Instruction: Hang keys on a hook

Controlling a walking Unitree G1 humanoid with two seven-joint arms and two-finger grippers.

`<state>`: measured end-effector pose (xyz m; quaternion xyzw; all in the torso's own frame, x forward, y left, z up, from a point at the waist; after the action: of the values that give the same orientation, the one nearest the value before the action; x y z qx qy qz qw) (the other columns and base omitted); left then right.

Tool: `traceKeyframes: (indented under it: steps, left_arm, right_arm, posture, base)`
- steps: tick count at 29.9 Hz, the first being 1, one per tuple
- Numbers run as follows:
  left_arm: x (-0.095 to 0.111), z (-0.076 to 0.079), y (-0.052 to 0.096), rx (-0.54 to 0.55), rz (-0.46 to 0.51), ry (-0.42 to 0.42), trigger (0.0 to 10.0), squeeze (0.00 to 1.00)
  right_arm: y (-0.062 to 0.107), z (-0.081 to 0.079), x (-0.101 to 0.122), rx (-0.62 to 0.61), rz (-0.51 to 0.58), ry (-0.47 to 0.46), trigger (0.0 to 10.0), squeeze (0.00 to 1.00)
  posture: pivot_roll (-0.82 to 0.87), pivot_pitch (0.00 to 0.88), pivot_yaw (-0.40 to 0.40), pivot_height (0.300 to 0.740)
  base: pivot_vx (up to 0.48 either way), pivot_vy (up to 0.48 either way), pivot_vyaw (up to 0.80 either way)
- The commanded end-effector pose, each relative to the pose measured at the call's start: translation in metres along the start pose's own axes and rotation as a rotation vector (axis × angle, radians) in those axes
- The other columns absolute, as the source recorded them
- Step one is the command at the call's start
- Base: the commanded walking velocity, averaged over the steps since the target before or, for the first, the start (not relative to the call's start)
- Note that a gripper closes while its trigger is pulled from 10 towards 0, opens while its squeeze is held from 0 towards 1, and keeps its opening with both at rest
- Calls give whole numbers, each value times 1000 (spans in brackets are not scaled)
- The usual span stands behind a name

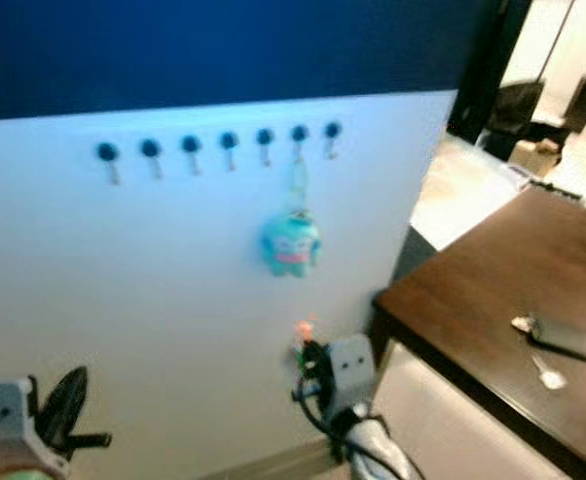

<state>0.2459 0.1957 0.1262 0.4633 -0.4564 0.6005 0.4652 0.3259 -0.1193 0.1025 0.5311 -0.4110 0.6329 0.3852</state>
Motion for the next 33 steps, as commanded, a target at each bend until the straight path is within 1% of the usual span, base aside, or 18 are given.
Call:
traceKeyframes:
  steps: [1, 6, 8, 14, 22, 25, 26, 28, 30, 33]
  left_arm:
    - [-5, 0, 4, 10, -21, -2, 10000, 0]
    - [-4, 1, 5, 16, -14, 11, 10000, 0]
    - [-2, 0, 4, 23, -1, 36, 10000, 0]
    - [-4, -3, 3, 38, -11, 18, 10000, 0]
    - [-3, -4, 3, 54, -10, 16, 10000, 0]
    - [-2, -4, 2, 55, -5, 16, 10000, 0]
    - [0, -3, 2, 49, 2, 18, 10000, 0]
    - [2, -1, 1, 38, 16, 23, 10000, 0]
    - [4, 1, 1, 30, 30, 27, 10000, 0]
    - [3, 1, 1, 31, 27, 34, 10000, 0]
  right_arm:
    - [2, 4, -3, -6, -14, 12, 10000, 0]
    - [2, 4, -2, -4, -13, 14, 10000, 0]
    - [2, 3, -2, -4, -12, 15, 10000, 0]
    - [2, 3, -3, -2, -13, 15, 10000, 0]
    - [1, 1, -3, 10, -19, 5, 10000, 0]
    - [0, -1, -3, 28, -18, 24, 10000, 0]
    - [-1, -2, -2, 40, -14, 48, 10000, 0]
    - [-1, -4, -2, 52, -15, 53, 10000, 0]
    - [2, -11, -5, 93, -24, 68, 10000, 0]
    - [4, -12, -7, 106, -32, 68, 10000, 0]
  posture:
    - [-72, 32, 110, 740]
    - [-72, 32, 110, 740]
    - [-69, 26, 110, 740]
    - [-70, 21, 111, 740]
    - [-74, 16, 113, 740]
    - [-74, 16, 113, 740]
    - [-74, 16, 113, 740]
    - [-74, 16, 113, 740]
    - [-75, 8, 111, 740]
    - [-75, 8, 111, 740]
  base:
    - [0, -480, 0]
    - [0, -480, 0]
    - [0, 0, 0]
    - [0, 0, 0]
    - [0, 0, 0]
    - [0, 0, 0]
    - [0, 0, 0]
    - [0, 0, 800]
    - [294, 0, 800]
    - [316, 0, 800]
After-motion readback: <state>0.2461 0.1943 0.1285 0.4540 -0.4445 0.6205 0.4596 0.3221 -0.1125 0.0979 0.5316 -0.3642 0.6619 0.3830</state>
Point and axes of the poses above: a point about 5 cm out from each wrist's last joint towards the gripper, its own y axis pointing back from the gripper into the wrist, its own x axis along the axis of the wrist's last joint, z = x × y, the point moved 3 cm from there along -y, pointing out of the wrist towards the gripper, and after that the axes turned 3 degrees about y, right-handed, at the moved point
